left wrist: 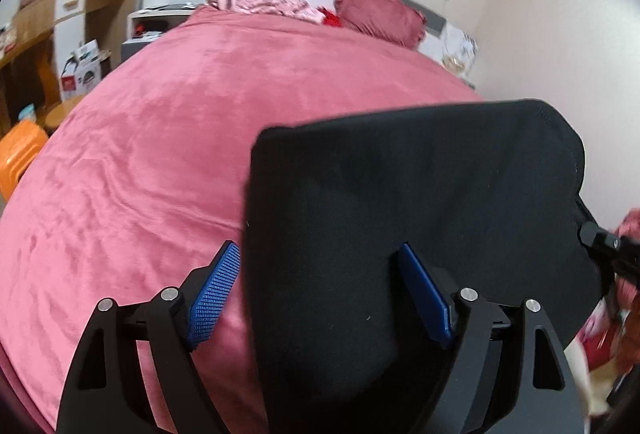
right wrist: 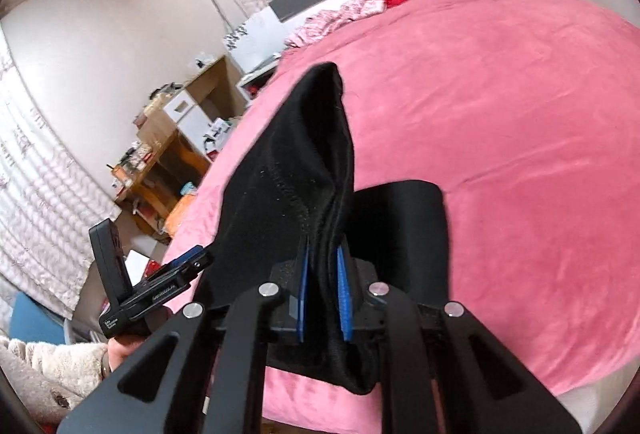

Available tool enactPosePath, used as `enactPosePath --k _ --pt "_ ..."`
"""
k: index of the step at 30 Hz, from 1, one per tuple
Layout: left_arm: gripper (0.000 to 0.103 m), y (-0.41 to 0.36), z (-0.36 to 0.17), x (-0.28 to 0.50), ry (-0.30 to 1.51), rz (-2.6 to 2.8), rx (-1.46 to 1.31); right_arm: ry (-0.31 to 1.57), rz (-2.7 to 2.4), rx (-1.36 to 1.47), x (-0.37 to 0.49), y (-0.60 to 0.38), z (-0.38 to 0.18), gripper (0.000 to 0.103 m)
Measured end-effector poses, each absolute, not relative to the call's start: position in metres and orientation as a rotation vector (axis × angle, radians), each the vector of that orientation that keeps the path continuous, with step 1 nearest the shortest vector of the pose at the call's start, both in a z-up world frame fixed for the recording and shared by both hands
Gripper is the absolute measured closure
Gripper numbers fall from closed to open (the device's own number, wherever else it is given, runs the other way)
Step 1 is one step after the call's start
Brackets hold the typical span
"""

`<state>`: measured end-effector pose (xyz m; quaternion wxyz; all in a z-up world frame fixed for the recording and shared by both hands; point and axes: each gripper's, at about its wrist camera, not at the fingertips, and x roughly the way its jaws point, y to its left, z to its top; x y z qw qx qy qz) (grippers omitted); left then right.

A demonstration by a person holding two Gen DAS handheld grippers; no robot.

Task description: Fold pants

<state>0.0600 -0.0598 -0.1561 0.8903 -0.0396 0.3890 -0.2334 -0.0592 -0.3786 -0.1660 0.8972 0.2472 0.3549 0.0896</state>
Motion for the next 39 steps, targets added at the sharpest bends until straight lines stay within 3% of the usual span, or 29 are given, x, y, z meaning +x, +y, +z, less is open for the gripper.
enactPosePath --k 3,5,6,7,8,10,17,24,27,29,31,35,39 --pt "0.022 -0.069 -0.171 0.060 0.867 -0.479 -0.019 0.875 0.134 0.611 -0.056 -0.387 -0.220 0.090" --pt "0.022 -0.067 -0.176 0.062 0.898 -0.486 -0.015 0.887 0.138 0.661 -0.061 -0.392 -0.235 0.082" --pt "0.022 -0.064 -0.175 0.062 0.906 -0.487 -0.028 0.863 0.148 0.703 -0.066 -0.397 -0.233 0.077" --pt "0.022 -0.060 -0.173 0.063 0.915 -0.485 -0.047 0.840 0.139 0.713 -0.068 -0.402 -0.225 0.057" --pt "0.022 -0.058 -0.170 0.064 0.916 -0.481 -0.062 0.802 0.122 0.701 -0.073 -0.407 -0.214 0.049" --pt "0.022 -0.052 -0.158 0.065 0.883 -0.469 -0.097 0.731 0.095 0.639 -0.080 -0.410 -0.189 0.049" --pt "0.022 -0.080 -0.124 0.079 0.813 -0.507 -0.051 0.718 0.176 0.420 -0.050 -0.363 -0.145 0.078" --pt "0.022 -0.127 -0.137 0.105 0.849 -0.550 0.119 0.880 0.111 0.186 0.018 -0.322 -0.180 0.085" --pt "0.021 -0.146 -0.154 0.122 0.872 -0.511 0.198 0.925 0.036 0.194 0.048 -0.335 -0.207 0.095" --pt "0.013 -0.157 -0.166 0.131 0.870 -0.488 0.236 0.917 0.028 0.259 0.061 -0.347 -0.221 0.102" --pt "0.007 -0.162 -0.179 0.135 0.849 -0.474 0.249 0.889 0.023 0.332 0.068 -0.359 -0.231 0.103" --pt "0.006 -0.151 -0.187 0.140 0.823 -0.513 0.172 0.837 0.054 0.443 0.060 -0.374 -0.237 0.103" --pt "0.006 -0.143 -0.184 0.130 0.794 -0.560 0.157 0.837 -0.010 0.306 0.029 -0.352 -0.217 0.103"
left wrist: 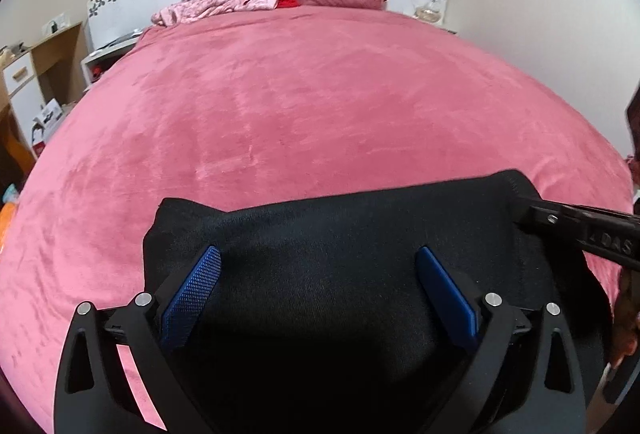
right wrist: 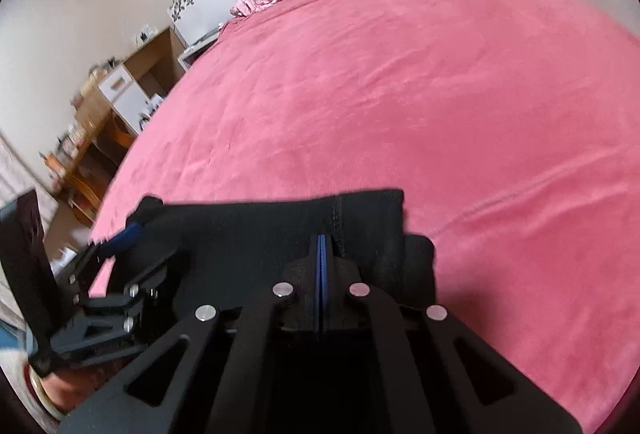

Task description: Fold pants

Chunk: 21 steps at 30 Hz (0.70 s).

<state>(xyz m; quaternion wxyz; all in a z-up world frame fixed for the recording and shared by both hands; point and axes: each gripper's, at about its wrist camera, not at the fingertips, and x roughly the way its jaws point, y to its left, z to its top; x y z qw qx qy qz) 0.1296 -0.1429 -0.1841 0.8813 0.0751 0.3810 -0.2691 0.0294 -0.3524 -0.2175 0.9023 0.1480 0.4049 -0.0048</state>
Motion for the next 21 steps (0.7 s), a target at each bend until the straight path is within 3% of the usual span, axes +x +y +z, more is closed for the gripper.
enactPosePath --k 1,3,6,9,13,15,17,21 --pt "0.005 -0.140 -0.183 0.125 0.786 -0.567 0.156 0.839 -0.033 0.263 0.021 -0.343 -0.213 0.103" --pt "0.005 -0.136 -0.181 0.114 0.765 -0.572 0.179 0.846 -0.103 0.143 -0.004 -0.325 -0.213 0.089" --pt "0.005 -0.129 -0.179 0.094 0.729 -0.584 0.237 0.832 -0.163 0.085 -0.024 -0.313 -0.226 0.080" --pt "0.005 -0.122 -0.177 0.077 0.702 -0.594 0.271 0.812 -0.171 0.190 -0.036 -0.324 -0.233 0.077" --pt "0.005 -0.107 -0.177 0.066 0.713 -0.571 0.236 0.790 -0.222 0.351 -0.041 -0.343 -0.240 0.051" --pt "0.005 -0.099 -0.178 0.066 0.725 -0.562 0.206 0.775 -0.201 0.510 -0.050 -0.360 -0.246 0.045" --pt "0.005 -0.089 -0.181 0.067 0.745 -0.553 0.165 0.776 -0.203 0.613 -0.056 -0.373 -0.253 0.028" --pt "0.005 -0.067 -0.188 0.073 0.833 -0.544 0.030 0.763 -0.172 0.779 -0.067 -0.390 -0.264 0.020"
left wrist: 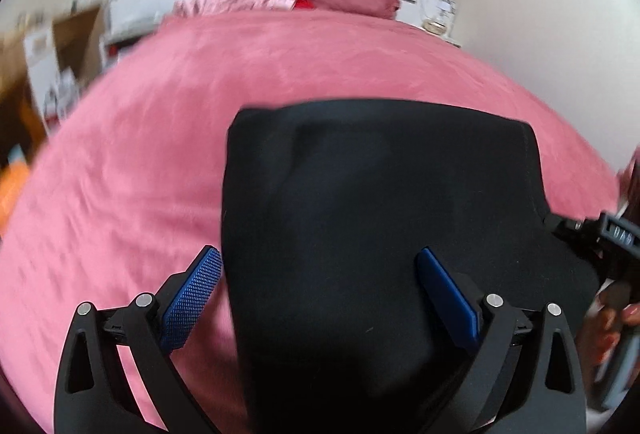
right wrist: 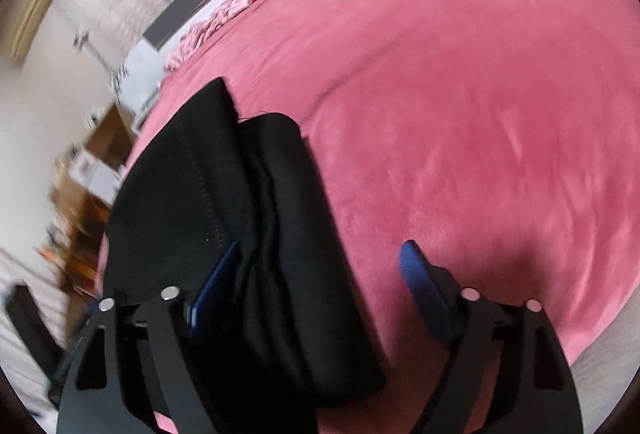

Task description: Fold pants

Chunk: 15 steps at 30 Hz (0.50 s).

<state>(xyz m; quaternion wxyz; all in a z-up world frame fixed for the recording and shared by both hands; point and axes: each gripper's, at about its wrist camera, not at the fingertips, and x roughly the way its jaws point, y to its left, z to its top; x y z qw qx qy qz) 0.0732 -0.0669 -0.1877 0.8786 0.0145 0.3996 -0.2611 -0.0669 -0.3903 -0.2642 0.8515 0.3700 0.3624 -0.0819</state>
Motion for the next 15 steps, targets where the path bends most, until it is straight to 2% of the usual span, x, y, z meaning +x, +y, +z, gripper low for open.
enactPosePath --k 4,15 --pt "0.005 -0.048 -0.196 0.082 0.920 -0.547 -0.115 0.766 -0.176 0.761 -0.067 -0.392 -0.261 0.018" --pt "0.005 -0.041 -0.201 0.078 0.957 -0.573 -0.176 0.763 -0.171 0.775 -0.058 -0.391 -0.260 0.017"
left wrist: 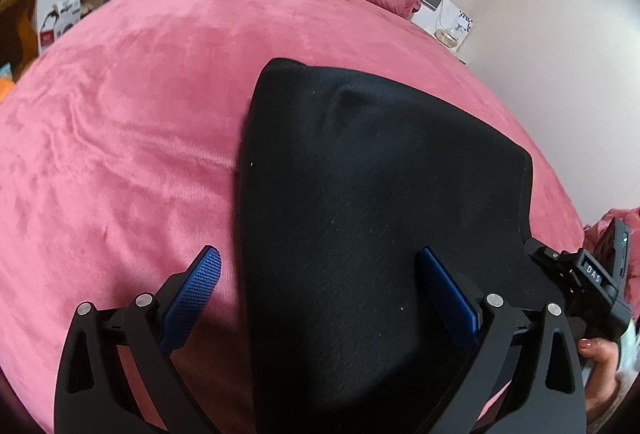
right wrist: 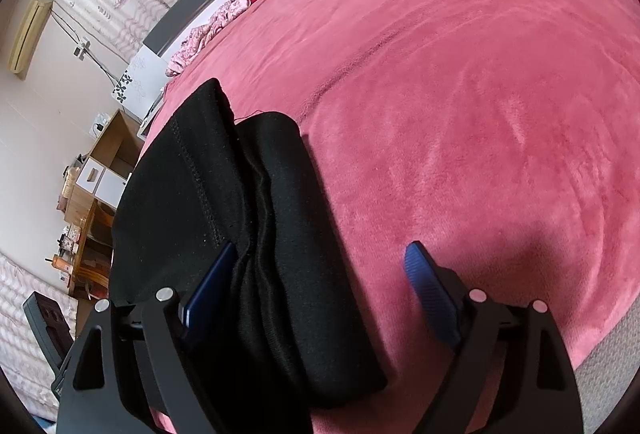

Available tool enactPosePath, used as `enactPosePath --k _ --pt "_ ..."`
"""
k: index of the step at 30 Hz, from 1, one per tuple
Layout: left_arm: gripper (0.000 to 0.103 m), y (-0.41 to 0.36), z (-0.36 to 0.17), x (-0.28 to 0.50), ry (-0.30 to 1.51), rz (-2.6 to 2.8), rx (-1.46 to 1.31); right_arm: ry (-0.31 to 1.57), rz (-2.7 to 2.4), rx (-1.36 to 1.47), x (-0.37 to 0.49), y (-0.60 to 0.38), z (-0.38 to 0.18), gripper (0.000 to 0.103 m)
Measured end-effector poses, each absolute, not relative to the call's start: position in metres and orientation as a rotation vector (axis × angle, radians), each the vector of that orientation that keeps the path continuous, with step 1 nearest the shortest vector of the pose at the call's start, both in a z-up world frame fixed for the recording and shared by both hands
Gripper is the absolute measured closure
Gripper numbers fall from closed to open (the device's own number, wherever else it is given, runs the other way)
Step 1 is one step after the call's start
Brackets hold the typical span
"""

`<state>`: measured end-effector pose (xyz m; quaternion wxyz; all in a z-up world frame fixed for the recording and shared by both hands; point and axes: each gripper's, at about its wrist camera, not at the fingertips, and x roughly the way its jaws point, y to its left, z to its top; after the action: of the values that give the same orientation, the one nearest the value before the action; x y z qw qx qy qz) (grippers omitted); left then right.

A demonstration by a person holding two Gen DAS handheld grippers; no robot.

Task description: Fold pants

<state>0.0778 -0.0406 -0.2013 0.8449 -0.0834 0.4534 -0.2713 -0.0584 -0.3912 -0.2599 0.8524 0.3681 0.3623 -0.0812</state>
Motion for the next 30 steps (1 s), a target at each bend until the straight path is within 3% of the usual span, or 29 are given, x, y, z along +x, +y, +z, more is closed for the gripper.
enactPosePath --k 30 --pt "0.005 -0.017 -0.204 0.070 1.009 -0.671 -0.261 0.747 -0.158 0.810 -0.068 -0.397 -0.268 0.013"
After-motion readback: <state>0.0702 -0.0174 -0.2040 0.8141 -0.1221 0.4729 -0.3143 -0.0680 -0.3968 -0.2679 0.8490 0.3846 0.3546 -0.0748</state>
